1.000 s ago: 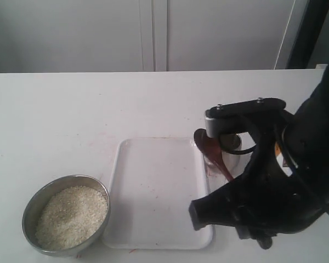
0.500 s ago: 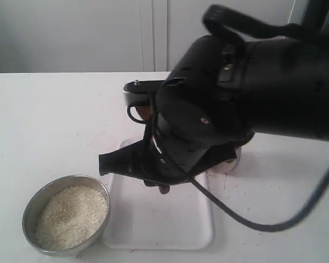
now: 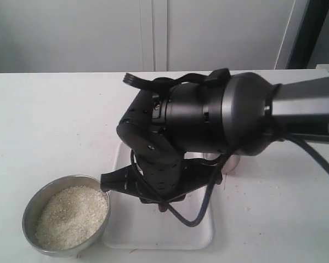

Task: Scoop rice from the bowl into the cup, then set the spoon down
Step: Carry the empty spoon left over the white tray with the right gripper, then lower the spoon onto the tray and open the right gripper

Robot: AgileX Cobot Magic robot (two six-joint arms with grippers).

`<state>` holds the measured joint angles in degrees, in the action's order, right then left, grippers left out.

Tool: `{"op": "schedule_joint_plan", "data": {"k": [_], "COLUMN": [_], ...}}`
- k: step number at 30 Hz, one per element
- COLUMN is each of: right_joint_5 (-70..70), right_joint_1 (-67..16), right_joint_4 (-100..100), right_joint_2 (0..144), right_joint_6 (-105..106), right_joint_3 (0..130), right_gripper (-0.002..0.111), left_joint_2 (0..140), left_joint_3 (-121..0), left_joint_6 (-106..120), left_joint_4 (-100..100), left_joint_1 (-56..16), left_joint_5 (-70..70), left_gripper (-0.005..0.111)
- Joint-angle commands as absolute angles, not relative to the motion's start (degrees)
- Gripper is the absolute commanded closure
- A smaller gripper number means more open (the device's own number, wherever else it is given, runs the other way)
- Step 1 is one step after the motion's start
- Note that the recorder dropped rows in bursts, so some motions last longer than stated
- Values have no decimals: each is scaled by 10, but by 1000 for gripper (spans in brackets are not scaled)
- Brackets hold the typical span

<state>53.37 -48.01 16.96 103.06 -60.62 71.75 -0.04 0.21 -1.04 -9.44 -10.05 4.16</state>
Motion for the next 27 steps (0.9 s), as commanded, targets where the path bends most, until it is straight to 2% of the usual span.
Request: {"op": "schedule_joint_plan", "data": {"k": [1,11,27], "right_joint_5": [521,460,466], "right_joint_1": [-479,-479,-479], "right_joint_4": [166,157,178], "right_joint_2": [1044,1086,1111], "right_joint_6": [-619,-644,-647], "right_joint_3": [722,722,722], "right_gripper": [108,108,108], "left_joint_2": [0,0,0], "left_joint_3": [0,0,0], "left_joint_6": [-11,-11,-11], "left_joint_4": [-98,-98,-98], "left_joint_1": [-106,-106,-106], "left_joint_5": [44,44,44], "left_gripper": [92,92,92]}}
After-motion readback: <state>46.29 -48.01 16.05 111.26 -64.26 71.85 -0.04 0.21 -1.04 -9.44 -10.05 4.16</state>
